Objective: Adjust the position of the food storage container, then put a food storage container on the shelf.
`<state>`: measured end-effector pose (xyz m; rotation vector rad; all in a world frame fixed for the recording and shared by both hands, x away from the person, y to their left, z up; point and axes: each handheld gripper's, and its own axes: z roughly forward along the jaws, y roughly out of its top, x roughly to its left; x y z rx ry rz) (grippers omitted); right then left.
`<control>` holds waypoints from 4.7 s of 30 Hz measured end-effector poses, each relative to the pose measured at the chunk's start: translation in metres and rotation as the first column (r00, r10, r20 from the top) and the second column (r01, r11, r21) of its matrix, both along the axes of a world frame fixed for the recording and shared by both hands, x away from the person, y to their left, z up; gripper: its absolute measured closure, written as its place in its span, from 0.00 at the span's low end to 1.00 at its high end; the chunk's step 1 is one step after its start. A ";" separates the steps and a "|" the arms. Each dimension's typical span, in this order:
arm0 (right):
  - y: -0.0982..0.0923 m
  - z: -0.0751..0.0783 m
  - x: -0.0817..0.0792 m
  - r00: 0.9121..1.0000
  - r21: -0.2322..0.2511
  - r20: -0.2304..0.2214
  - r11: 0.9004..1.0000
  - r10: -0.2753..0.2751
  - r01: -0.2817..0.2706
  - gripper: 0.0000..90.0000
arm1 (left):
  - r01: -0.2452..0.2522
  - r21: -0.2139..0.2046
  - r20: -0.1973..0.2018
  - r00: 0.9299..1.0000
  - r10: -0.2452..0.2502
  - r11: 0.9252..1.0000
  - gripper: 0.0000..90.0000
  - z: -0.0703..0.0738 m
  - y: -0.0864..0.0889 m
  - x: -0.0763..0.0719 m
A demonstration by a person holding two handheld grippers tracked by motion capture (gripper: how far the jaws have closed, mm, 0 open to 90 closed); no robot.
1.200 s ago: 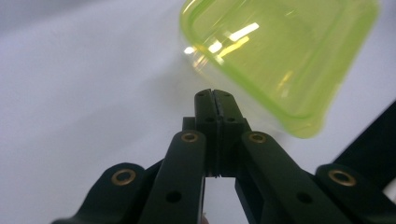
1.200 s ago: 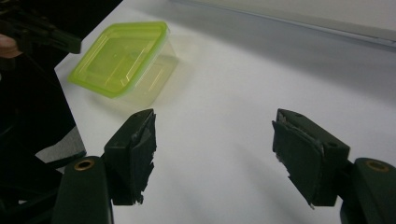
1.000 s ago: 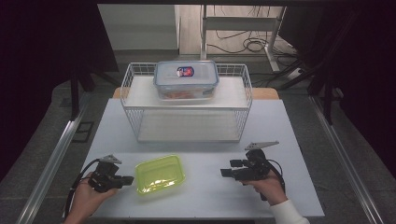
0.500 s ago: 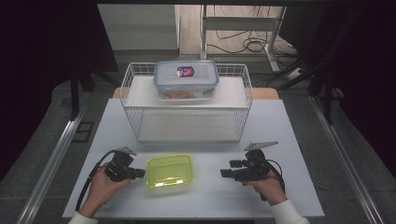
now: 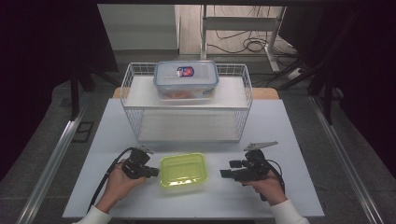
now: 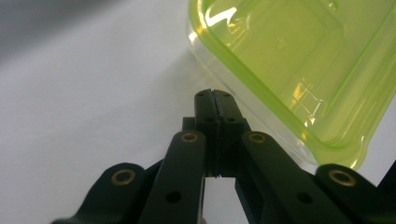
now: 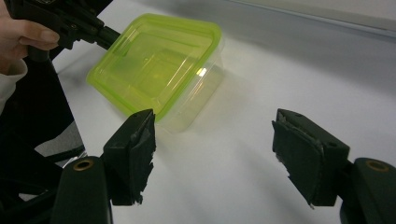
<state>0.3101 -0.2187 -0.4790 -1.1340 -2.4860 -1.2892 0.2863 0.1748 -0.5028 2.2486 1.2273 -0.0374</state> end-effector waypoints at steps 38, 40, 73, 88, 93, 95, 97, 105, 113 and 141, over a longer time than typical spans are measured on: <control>0.038 -0.012 0.000 0.998 0.081 -0.013 0.995 -0.063 0.064 0.33 | -0.107 -0.337 -0.008 0.994 0.111 0.936 0.29 0.007 0.021 -0.014; 0.041 -0.011 -0.001 0.998 0.095 -0.017 0.993 -0.067 0.069 0.35 | -0.114 -0.330 -0.012 0.993 0.117 0.937 0.30 0.007 0.021 -0.014; 0.068 -0.033 0.014 0.990 0.068 -0.139 0.997 -0.033 0.043 0.75 | -0.130 -0.362 -0.116 0.989 0.094 0.923 0.69 -0.014 0.012 -0.009; 0.055 -0.028 0.002 0.990 0.150 -0.134 0.987 -0.039 0.059 0.84 | -0.112 -0.392 -0.049 0.994 0.101 0.913 0.82 -0.012 0.011 -0.017; 0.050 -0.024 -0.001 0.992 0.191 -0.122 0.979 -0.042 0.065 0.89 | -0.091 -0.382 -0.017 0.996 0.092 0.920 0.85 -0.010 0.010 -0.020; 0.049 -0.022 -0.003 0.994 0.191 -0.101 0.980 -0.043 0.061 0.90 | -0.079 -0.364 0.007 0.996 0.088 0.928 0.85 -0.008 0.008 -0.021; 0.049 -0.022 -0.004 0.995 0.183 -0.093 0.981 -0.042 0.059 0.89 | -0.075 -0.366 0.018 0.996 0.088 0.927 0.86 -0.007 0.007 -0.022; 0.048 -0.021 -0.005 0.997 0.176 -0.070 0.983 -0.036 0.048 0.89 | -0.057 -0.369 0.059 0.995 0.085 0.928 0.86 -0.001 0.008 -0.025; 0.047 -0.018 -0.005 0.999 0.184 -0.039 0.982 -0.029 0.035 0.89 | -0.041 -0.372 0.095 0.992 0.082 0.928 0.86 0.005 0.008 -0.028; 0.038 0.023 -0.002 0.993 0.209 0.114 0.978 -0.042 0.017 0.89 | 0.036 -0.376 0.219 0.974 0.051 0.926 0.86 0.050 0.001 -0.014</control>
